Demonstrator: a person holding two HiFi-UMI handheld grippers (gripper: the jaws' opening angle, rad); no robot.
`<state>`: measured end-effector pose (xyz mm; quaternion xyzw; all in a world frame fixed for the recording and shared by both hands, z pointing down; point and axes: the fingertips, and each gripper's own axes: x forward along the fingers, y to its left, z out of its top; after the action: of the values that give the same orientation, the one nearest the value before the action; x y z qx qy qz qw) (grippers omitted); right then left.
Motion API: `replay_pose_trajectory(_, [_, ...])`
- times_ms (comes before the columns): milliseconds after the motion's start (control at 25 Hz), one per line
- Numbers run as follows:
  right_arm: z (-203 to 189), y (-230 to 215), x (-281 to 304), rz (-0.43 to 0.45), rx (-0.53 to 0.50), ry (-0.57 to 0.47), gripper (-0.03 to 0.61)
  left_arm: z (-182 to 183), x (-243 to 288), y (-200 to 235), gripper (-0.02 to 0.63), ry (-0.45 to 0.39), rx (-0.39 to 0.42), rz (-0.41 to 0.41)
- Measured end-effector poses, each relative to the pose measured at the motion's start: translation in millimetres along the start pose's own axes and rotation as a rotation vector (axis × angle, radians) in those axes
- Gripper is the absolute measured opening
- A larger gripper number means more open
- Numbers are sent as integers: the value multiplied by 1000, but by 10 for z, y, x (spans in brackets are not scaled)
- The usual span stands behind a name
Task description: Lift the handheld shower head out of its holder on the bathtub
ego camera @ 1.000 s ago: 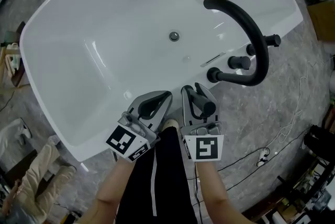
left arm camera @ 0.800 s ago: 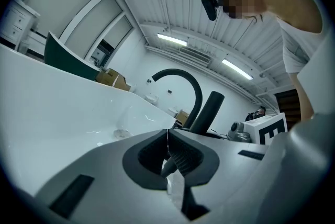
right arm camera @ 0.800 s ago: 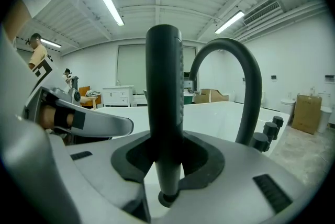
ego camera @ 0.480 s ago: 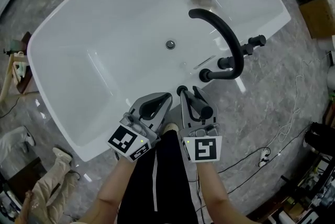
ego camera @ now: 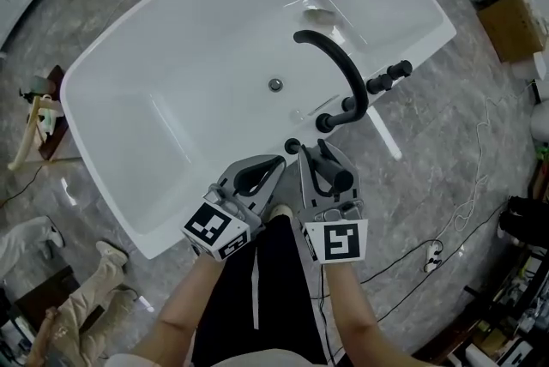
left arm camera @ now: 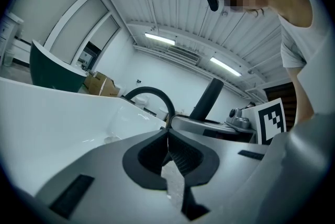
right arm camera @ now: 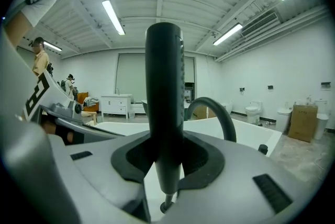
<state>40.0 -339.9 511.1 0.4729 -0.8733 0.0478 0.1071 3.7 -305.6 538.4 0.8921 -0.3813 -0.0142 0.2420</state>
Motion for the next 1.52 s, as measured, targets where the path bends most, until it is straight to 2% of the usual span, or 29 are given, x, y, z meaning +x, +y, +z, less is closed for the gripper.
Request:
replay_pose_trajectory(280, [542,-58,-307,-23,5,-62,118,363,-99,-279,12,-12,25,-24])
replay_pose_trajectory(560, [988,-76,-674,-21,-11,-83,118,633,-156,-665,12,24,64,-65])
replay_pose_trajectory(840, [1337,-49,-1015,-30,-22,-109,118,802,-232,-1026,12,55,102,-129])
replay_pose_trajectory(1040, [1569,-147,-1364,-67,-36,-125,118,989,-208,-1293,12,40,116,-180])
replay_pose_trajectory(1200, [1777,-264,-1691,-116,-18,-164,118,1102,-141,-1545,11,44,144,-247])
replay_pose_trajectory(1520, [1989,-522,-2432,-279,12,-228,118,1081,60,-2180,12,91,204,-456])
